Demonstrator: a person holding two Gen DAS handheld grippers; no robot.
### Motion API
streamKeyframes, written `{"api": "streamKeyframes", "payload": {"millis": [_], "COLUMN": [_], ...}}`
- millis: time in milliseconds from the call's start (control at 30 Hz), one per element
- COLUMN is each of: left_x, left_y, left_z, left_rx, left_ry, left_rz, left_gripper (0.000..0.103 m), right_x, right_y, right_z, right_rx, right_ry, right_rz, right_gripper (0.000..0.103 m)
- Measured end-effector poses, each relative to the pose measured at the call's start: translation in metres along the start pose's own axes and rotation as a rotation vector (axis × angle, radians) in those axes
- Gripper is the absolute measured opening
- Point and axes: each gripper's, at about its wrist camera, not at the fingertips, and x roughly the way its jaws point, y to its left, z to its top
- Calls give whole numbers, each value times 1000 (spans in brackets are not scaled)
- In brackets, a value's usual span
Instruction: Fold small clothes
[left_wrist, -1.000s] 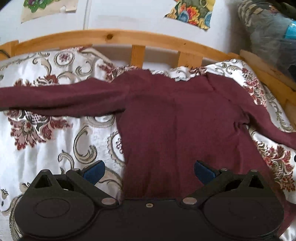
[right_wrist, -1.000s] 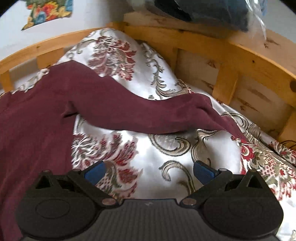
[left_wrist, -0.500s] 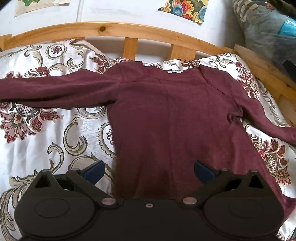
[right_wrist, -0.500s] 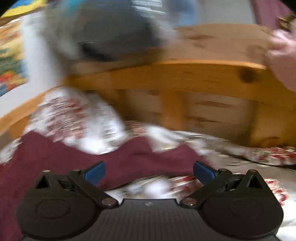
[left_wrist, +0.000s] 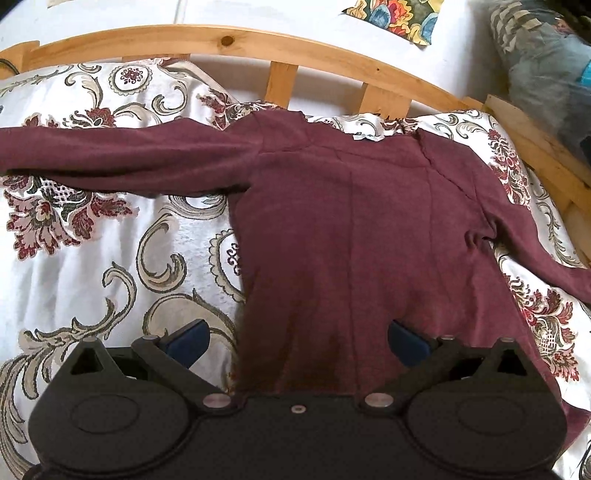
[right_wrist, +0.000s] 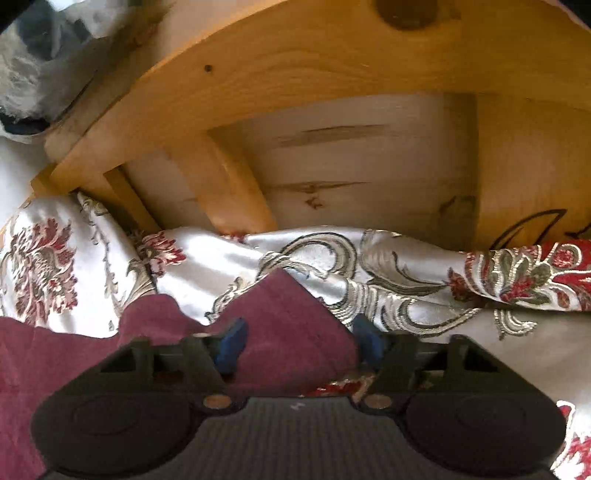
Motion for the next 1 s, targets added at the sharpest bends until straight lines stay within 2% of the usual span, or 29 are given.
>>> {"api": "streamKeyframes", "payload": {"millis": [67,167,267,433,567,667,767,833,933,1000], "left_x": [0,-2,-6,-13,-24,-31,-38,-42,-44,-46], "left_y": [0,0,0,0,6,13,23,30,40,46], "left_z": [0,1,2,6,11,15,21,24,28,32], "left_rx": [-3,-4,0,40,34,21,-11,-32,-66,-91], "left_ry": [1,-2,-16,-31,-50,-63,-82,-105,-118,-126], "left_rz": [-4,-10,3,61,73,90,99,103,134,148], "left_gripper": [102,102,102,102,102,102,102,102,102,102], "right_x": [1,-5,-23,-76,-128,-168,-190,-201,-203,-203], "right_y": [4,3,10,58,124,184,236,267,309,323], "right_z": [-2,-4,-5,-7,-14,-28,-54,-81,-138,-177], "right_rx": [-13,17,-1,-183,-373,-531,-692,-810,-1006,-1114], "right_ry": [10,-10,-90,-278,-439,-523,-548,-535,-538,-517], "right_rz": [14,43,32,45,152,292,410,484,535,574], "right_gripper": [27,12,11,10,10,10,10,10,10,10]}}
